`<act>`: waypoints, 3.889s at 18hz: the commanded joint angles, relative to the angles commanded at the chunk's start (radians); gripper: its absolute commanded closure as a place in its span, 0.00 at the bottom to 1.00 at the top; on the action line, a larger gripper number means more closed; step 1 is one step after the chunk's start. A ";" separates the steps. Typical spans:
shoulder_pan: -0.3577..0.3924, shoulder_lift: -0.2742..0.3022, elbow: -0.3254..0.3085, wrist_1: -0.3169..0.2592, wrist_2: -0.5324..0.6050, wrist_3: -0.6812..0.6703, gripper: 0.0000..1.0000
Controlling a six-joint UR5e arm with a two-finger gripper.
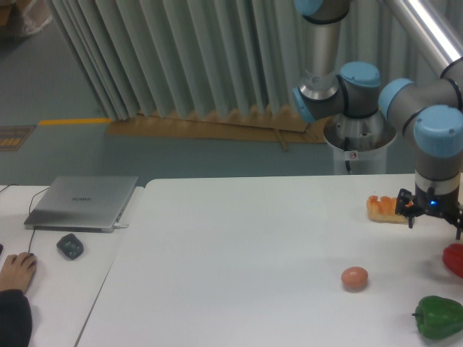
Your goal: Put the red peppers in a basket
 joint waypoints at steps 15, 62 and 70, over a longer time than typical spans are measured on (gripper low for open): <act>0.109 -0.001 0.011 0.015 -0.123 -0.077 0.00; 0.134 -0.097 0.011 0.132 -0.115 -0.034 0.00; 0.129 -0.098 0.003 0.129 -0.097 -0.034 0.10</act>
